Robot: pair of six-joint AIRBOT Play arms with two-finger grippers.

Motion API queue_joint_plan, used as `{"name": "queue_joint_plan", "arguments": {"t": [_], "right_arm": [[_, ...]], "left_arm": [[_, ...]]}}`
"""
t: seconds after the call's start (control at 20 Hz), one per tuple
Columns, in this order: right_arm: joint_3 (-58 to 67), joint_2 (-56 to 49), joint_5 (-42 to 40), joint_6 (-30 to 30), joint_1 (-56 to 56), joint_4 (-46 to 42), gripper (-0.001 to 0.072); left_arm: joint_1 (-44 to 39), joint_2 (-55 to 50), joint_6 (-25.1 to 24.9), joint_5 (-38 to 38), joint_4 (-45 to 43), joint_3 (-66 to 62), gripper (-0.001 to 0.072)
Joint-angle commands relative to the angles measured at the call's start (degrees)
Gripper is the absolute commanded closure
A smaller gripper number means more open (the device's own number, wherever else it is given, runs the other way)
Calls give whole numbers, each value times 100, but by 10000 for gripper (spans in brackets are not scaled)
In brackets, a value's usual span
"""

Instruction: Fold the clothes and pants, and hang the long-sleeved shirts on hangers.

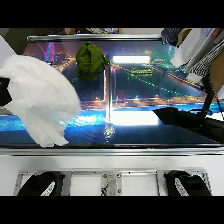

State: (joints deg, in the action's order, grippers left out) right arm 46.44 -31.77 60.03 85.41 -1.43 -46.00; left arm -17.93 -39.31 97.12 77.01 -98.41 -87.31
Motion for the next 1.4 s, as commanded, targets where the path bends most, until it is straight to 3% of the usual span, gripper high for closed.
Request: {"name": "queue_joint_plan", "arguments": {"t": [0.0,0.25,0.5,0.55,0.6,0.65,0.75,0.8,0.85,0.9,1.05,1.35], "right_arm": [[579,-2,-553,-79,4,-546,699],[1231,-2,-920,481,9,-2203,699],[1248,-98,-920,682,11,-3064,698],[1248,-149,-920,682,15,-3126,698],[1248,-190,-920,682,50,-3136,697],[1248,-243,-922,680,90,-3141,688],[1246,-341,-901,675,138,-3145,653],[1246,-380,-890,678,136,-3141,439],[1244,-415,-833,678,136,-3141,129],[1244,-457,-763,678,136,-3139,39],[1237,-645,-247,675,136,-3141,54],[925,-1231,240,678,133,-3060,54]], "left_arm": [[-1659,-308,186,-55,44,-815,696],[-2518,-1888,-114,-328,59,-1344,695],[-2516,-3818,-109,-1786,236,-1637,687],[-2516,-4207,-109,-1893,247,-1768,443],[-2494,-4524,-96,-1840,249,-1945,73],[-2409,-4795,31,-1639,256,-2170,-13],[-2076,-5158,153,-992,258,-2592,-13],[-1847,-5204,181,-680,256,-2643,-13],[-1541,-5202,225,-415,269,-2566,-13],[-1244,-5136,350,-214,291,-2354,-13],[-234,-4704,428,-127,1189,-931,-13],[1176,-4352,164,-1202,2841,2330,-13]]}}
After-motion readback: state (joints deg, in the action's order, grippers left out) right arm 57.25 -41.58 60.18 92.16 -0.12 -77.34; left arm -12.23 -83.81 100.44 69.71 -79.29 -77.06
